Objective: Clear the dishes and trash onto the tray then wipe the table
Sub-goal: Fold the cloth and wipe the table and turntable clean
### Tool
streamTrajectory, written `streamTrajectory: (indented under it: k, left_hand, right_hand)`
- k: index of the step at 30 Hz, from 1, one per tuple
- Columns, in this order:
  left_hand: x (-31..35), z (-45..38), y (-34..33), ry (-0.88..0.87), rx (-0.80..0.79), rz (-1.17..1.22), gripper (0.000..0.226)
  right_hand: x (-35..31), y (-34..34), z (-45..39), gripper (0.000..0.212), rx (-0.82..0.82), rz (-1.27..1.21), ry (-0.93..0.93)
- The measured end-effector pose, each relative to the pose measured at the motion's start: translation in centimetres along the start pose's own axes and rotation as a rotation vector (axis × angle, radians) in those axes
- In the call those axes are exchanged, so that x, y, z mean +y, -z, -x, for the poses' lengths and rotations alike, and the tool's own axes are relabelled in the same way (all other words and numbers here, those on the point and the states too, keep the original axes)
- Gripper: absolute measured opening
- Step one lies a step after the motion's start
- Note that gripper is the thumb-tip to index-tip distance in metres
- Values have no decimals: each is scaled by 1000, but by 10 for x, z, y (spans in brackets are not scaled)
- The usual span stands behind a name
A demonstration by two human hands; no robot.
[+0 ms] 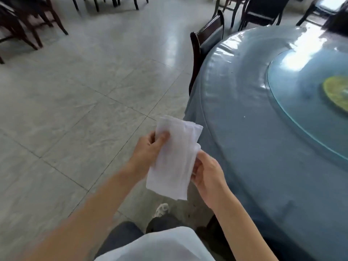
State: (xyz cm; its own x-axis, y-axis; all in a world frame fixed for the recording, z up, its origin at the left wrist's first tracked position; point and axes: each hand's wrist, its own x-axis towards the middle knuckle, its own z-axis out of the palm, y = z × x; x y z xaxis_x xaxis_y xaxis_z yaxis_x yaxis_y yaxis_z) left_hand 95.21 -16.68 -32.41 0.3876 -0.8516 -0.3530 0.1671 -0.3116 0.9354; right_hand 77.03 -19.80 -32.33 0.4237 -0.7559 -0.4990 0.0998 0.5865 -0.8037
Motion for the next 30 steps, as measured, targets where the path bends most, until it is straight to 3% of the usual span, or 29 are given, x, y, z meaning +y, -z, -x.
streamTrajectory:
  k: [3, 7, 14, 17, 19, 21, 26, 30]
  left_hand:
    - [24, -33, -14, 19, -61, 21, 35]
    - [51, -74, -37, 21, -284, -26, 46]
    - [69, -148, -113, 125, -593, -46, 31]
    - [81, -178, -140, 24, -708, -188, 28]
    - [88, -195, -153, -90, -799, -300, 13]
    - [98, -203, -162, -81, -928, -285, 20]
    - [112, -224, -178, -46, -1294, -230, 46]
    - [114, -241, -188, -72, -1318, -194, 24]
  right_hand:
    - [-30, 2, -18, 27, -32, -38, 91]
    - [-55, 5, -35, 39, 28, -56, 181]
    - [-93, 15, -63, 38, 374, -229, 308]
    - [-107, 21, -79, 22, 559, -294, 365]
    - [-116, 28, -89, 16, 681, -320, 383]
    - [-125, 36, -97, 17, 772, -336, 419]
    - [-140, 46, -111, 19, 902, -326, 491]
    - [-148, 55, -107, 19, 931, -316, 483]
